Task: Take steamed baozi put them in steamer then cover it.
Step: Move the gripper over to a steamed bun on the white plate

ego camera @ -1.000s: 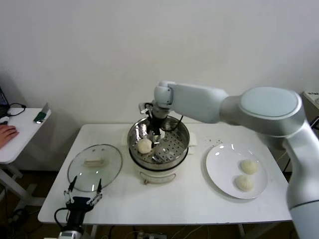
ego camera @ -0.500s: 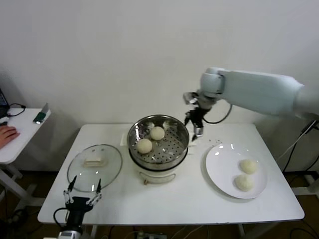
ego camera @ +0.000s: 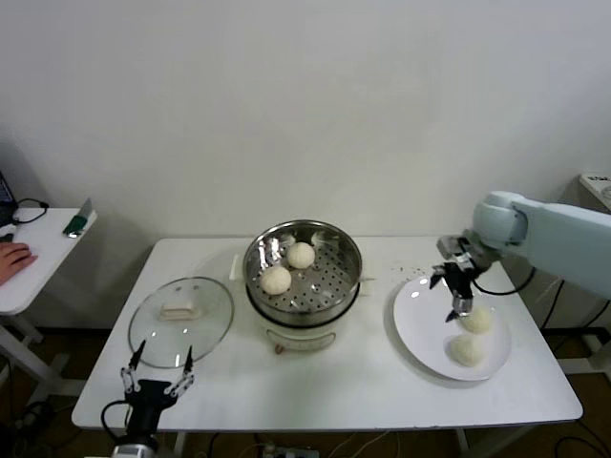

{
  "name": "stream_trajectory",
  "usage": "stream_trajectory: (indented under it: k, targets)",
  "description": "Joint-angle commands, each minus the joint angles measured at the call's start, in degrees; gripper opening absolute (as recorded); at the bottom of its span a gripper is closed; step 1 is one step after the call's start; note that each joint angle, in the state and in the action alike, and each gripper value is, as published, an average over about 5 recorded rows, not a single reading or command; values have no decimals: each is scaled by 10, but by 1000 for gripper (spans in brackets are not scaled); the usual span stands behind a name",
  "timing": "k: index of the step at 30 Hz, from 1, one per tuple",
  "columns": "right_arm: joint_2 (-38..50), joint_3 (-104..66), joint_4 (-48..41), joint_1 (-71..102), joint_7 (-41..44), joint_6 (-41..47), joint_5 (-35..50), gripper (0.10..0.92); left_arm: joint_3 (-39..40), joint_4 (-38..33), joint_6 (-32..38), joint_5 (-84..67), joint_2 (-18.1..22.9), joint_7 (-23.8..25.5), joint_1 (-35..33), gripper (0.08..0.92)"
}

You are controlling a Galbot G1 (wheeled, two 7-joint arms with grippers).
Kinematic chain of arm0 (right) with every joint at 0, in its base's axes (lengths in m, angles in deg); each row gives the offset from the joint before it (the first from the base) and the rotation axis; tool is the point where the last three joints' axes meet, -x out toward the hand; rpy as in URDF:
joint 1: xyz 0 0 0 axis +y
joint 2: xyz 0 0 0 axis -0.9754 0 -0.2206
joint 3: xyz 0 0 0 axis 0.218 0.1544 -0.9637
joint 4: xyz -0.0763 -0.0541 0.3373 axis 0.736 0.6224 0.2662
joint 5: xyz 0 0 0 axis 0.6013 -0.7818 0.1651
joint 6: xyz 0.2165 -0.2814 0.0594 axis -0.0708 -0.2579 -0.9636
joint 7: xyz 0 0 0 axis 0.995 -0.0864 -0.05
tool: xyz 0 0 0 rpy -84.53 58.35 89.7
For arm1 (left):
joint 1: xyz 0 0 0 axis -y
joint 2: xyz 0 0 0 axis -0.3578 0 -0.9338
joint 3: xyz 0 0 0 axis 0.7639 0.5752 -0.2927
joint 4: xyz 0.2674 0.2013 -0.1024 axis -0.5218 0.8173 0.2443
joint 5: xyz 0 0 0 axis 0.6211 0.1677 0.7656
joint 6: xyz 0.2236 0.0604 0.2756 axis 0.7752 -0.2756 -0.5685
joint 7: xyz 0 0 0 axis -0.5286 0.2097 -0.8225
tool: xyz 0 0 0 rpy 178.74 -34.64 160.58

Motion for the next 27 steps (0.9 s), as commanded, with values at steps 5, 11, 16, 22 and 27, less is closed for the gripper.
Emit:
stream_trajectory:
  k: [5,11,16,22,27]
  targets:
    - [58,-115,-27,183,-2,-12,-103,823,-3,6,-2,6,4,-1,0,823]
    - [32,-139,-60,212,-7,-18,-112,823,-3,10,-3,7,6,-1,1,823]
    - [10,-151,-85,219,-8,-25,-118,823,-4,14,-1,7,6,-1,0,823]
    - [-3,-152,-101,218,-3,-30,-124,823,-6,17,1,6,7,-1,-2,823]
    - [-2,-150,-102,217,6,-31,-128,822,-8,16,0,5,6,-1,-1,823]
